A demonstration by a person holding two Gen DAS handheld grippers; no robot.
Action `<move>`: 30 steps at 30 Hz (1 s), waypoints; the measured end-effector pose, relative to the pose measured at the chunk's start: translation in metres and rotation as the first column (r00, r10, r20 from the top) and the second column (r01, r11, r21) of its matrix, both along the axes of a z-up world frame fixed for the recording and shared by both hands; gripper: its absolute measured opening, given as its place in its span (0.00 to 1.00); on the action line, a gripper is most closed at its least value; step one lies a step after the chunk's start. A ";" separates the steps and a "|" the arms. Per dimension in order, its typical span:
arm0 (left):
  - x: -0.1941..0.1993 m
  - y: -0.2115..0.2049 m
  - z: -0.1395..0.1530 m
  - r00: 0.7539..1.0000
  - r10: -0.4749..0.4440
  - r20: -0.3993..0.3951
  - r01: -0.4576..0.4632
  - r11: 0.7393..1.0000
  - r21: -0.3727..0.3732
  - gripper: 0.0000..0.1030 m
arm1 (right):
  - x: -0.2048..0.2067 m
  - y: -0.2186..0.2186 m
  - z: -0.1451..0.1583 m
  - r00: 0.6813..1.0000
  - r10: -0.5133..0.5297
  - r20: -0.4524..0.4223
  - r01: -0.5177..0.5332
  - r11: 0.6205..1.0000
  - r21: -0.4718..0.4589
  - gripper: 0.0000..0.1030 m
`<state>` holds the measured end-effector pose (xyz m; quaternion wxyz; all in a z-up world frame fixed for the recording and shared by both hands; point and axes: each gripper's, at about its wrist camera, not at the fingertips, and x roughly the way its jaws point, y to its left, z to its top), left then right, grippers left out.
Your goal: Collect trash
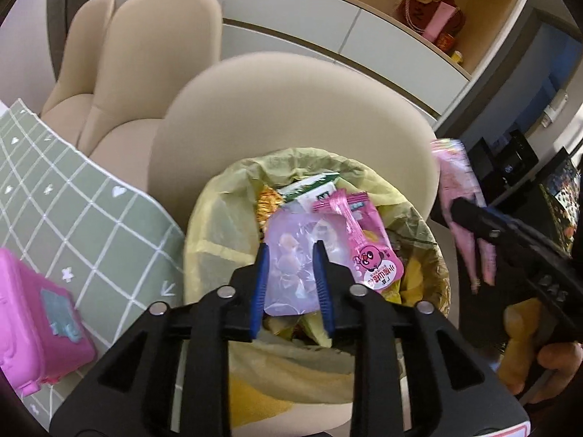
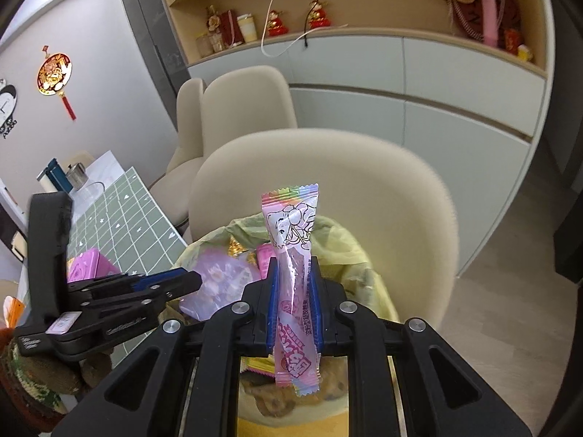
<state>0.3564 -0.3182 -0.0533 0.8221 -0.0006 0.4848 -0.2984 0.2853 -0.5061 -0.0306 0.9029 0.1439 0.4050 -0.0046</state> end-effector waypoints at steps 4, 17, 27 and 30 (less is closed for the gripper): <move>-0.004 0.016 0.014 0.999 0.037 0.039 -0.038 0.999 0.034 0.36 | 0.018 0.017 -0.015 0.999 0.043 -0.022 -0.042 0.998 0.044 0.15; -0.065 0.085 0.061 0.962 0.213 0.171 -0.223 0.974 0.043 0.43 | 0.063 0.055 -0.088 0.948 0.170 -0.268 -0.179 0.984 -0.008 0.15; -0.124 0.136 0.052 0.911 0.376 0.168 -0.393 0.916 0.078 0.58 | 0.023 0.063 -0.057 0.977 0.172 -0.129 -0.176 0.984 -0.023 0.46; -0.147 0.153 0.056 0.902 0.389 0.187 -0.407 0.911 0.066 0.73 | -0.003 0.070 -0.035 0.988 0.141 -0.061 -0.143 0.989 -0.034 0.47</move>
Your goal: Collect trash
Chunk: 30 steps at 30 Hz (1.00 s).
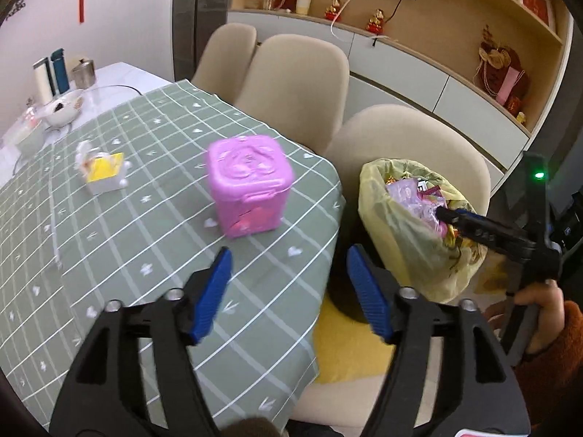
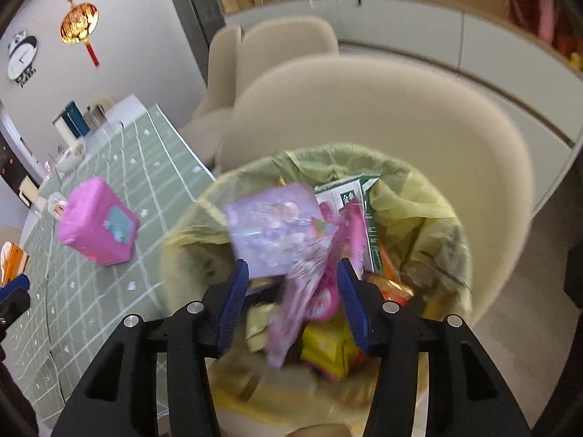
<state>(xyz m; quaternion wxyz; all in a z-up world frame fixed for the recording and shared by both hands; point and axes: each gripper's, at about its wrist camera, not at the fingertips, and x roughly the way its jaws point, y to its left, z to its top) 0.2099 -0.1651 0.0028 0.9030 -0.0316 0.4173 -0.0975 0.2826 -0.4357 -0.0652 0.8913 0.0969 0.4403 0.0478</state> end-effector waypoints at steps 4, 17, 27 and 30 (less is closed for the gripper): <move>-0.033 0.019 0.010 0.999 -0.012 0.045 0.011 1.000 0.024 0.84 | -0.053 0.015 0.030 0.995 -0.065 0.081 0.064 0.998 0.015 0.47; -0.138 0.050 0.023 0.973 -0.128 0.191 0.108 0.988 0.114 0.86 | -0.239 0.110 0.073 0.973 -0.078 0.217 0.085 0.996 -0.020 0.47; -0.192 0.078 0.024 0.964 -0.117 0.239 0.090 0.988 0.125 0.86 | -0.307 0.156 0.072 0.962 -0.087 0.257 0.111 0.990 -0.082 0.47; -0.199 0.083 0.024 0.963 -0.114 0.244 0.087 0.989 0.121 0.86 | -0.317 0.160 0.073 0.960 -0.101 0.263 0.124 0.989 -0.075 0.47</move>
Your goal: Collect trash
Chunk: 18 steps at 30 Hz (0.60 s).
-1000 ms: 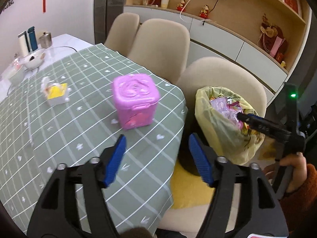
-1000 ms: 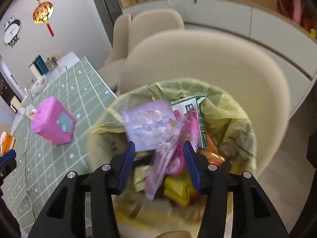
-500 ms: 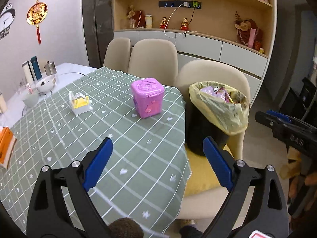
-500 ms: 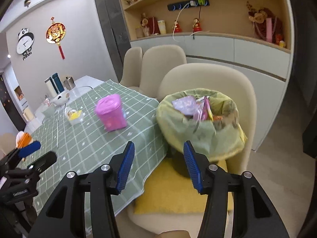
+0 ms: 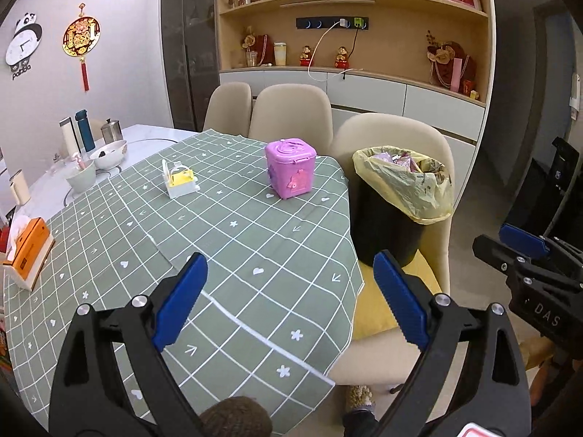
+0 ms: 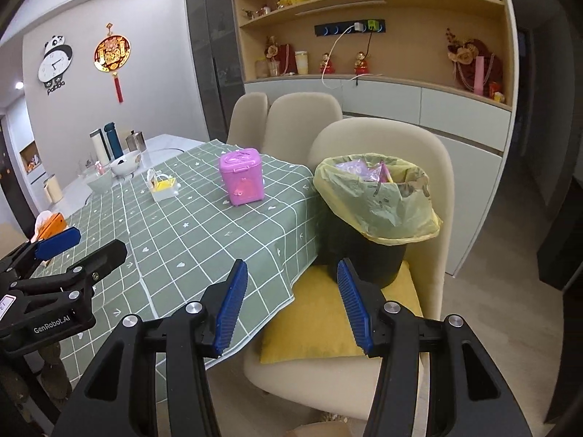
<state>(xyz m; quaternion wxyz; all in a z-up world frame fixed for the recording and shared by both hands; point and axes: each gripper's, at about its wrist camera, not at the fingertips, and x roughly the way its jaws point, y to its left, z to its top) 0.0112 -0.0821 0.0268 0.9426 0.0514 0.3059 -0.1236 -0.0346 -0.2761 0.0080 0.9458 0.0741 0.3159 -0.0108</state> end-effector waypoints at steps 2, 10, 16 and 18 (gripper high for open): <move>-0.003 0.002 0.001 1.000 0.005 0.006 -0.005 1.000 0.003 0.86 | -0.002 0.000 0.001 1.000 -0.006 0.003 0.006 1.000 0.008 0.47; -0.011 0.002 0.006 0.999 -0.016 0.030 0.016 1.000 0.016 0.86 | -0.008 0.003 0.010 0.999 -0.023 0.032 0.023 1.000 0.004 0.47; -0.012 0.001 0.009 0.999 -0.027 0.039 0.026 1.000 0.011 0.85 | -0.010 0.001 0.012 0.999 -0.029 0.037 0.029 1.000 0.002 0.47; -0.012 0.000 0.009 0.999 -0.029 0.036 0.029 1.000 0.010 0.85 | -0.010 0.001 0.013 0.999 -0.030 0.038 0.030 1.000 0.000 0.47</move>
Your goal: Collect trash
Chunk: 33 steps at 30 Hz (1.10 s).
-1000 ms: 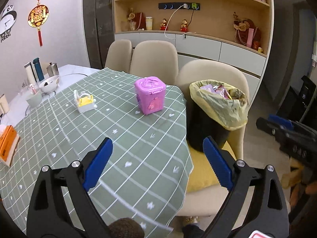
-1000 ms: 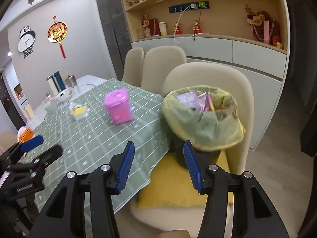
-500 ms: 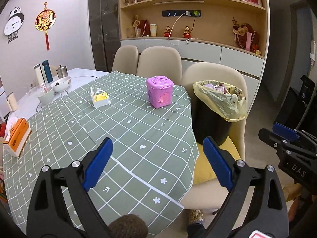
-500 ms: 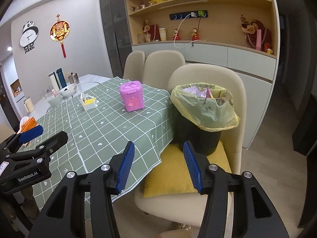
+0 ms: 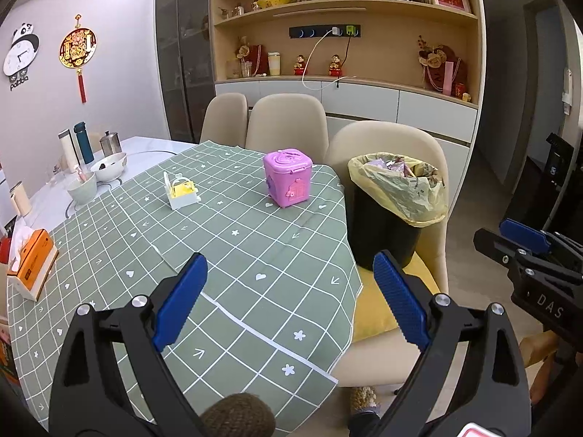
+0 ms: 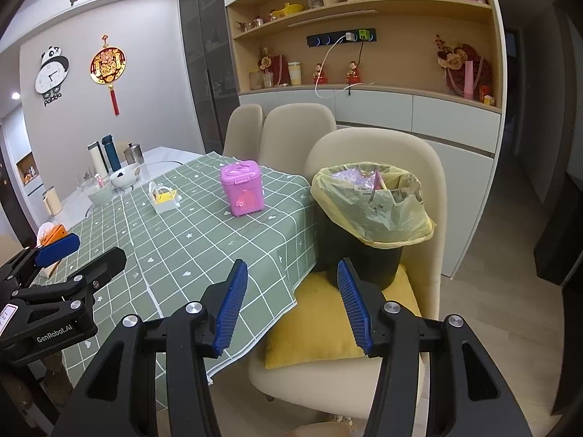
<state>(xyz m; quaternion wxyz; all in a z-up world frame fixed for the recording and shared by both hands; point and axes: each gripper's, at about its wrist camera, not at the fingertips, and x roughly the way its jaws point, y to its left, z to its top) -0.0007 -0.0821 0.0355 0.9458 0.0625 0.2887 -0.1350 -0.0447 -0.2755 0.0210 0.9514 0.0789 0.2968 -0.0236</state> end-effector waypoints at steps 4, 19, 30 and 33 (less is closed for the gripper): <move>0.001 -0.002 0.000 1.000 -0.002 -0.001 0.002 1.000 -0.003 0.85 | -0.001 -0.002 0.001 1.000 -0.007 -0.001 0.007 1.000 0.001 0.47; 0.001 -0.008 -0.001 1.000 -0.010 0.001 0.010 1.000 -0.005 0.85 | 0.000 -0.006 -0.002 1.000 -0.014 -0.008 0.014 1.000 0.002 0.47; 0.002 -0.010 0.001 1.000 -0.007 0.004 0.007 1.000 -0.006 0.85 | -0.001 -0.008 -0.005 1.000 -0.016 -0.010 0.016 1.000 0.008 0.47; 0.003 -0.010 0.001 1.000 -0.007 0.003 0.007 1.000 -0.007 0.85 | 0.000 -0.009 -0.005 1.000 -0.014 -0.010 0.014 1.000 0.006 0.47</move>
